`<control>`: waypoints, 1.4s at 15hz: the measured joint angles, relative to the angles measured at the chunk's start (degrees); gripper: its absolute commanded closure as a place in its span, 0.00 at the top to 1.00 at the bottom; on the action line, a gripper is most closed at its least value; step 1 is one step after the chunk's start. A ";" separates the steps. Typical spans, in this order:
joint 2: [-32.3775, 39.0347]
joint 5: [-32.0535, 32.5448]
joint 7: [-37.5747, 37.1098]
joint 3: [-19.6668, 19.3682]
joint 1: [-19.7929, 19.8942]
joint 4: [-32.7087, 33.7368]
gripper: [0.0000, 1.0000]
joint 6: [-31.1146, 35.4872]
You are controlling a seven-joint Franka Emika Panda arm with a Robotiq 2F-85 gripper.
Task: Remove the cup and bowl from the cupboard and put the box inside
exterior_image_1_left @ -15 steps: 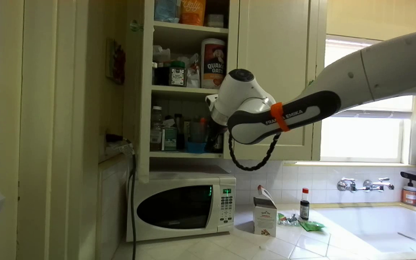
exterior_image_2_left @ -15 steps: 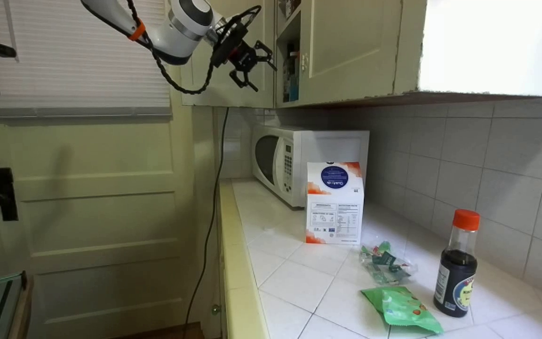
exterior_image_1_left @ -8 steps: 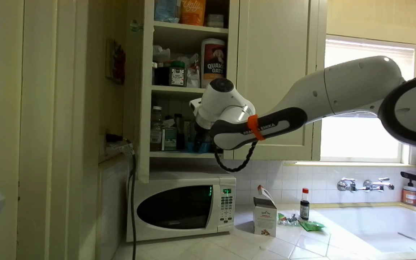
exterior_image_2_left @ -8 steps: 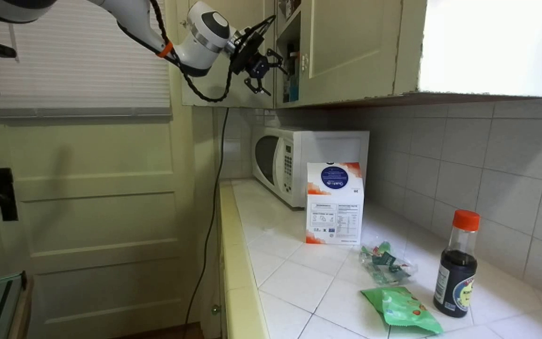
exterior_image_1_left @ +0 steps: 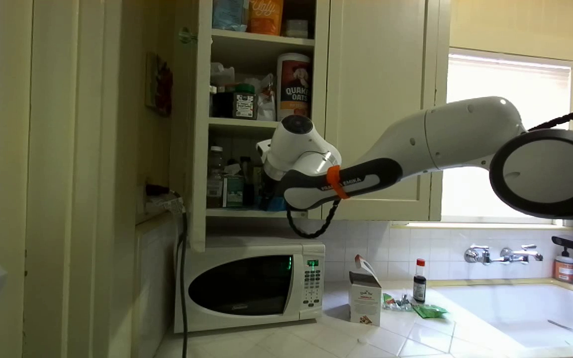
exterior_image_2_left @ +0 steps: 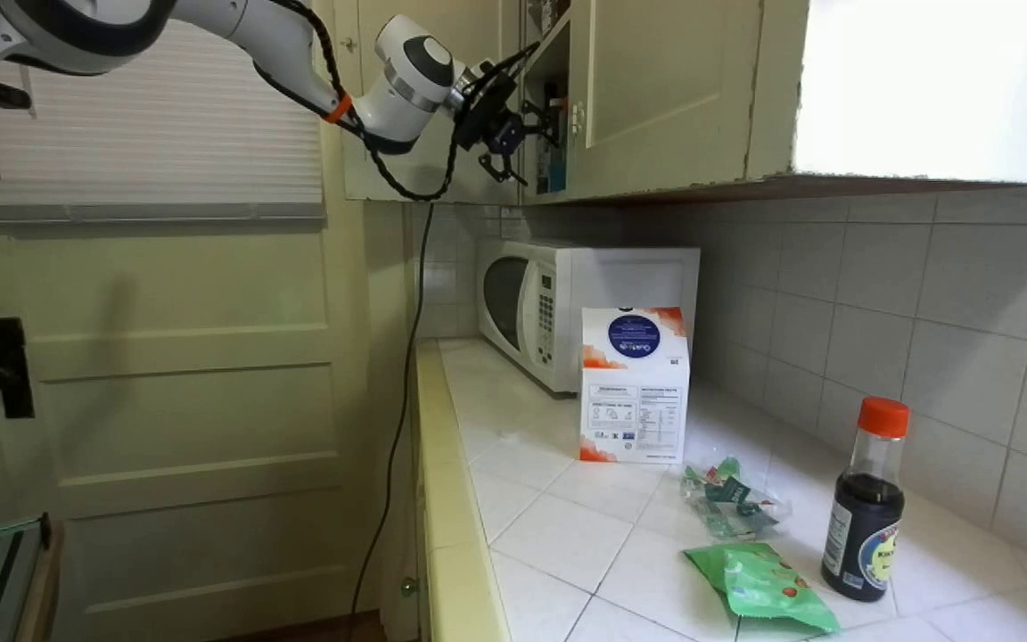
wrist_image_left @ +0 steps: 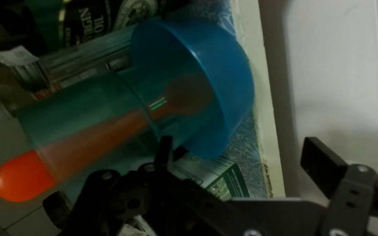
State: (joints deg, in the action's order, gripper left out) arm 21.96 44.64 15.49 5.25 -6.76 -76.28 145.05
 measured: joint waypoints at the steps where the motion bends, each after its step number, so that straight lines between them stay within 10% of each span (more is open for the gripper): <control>1: 0.39 -0.40 0.00 -0.11 0.00 0.48 0.88 -0.01; 13: 1.90 -7.95 0.78 -0.98 -0.06 2.03 0.01 -0.29; 21: 2.08 -8.23 0.77 -0.97 -0.26 2.73 0.01 -1.15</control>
State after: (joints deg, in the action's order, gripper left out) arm 24.04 36.42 16.25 4.28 -7.02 -73.55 143.90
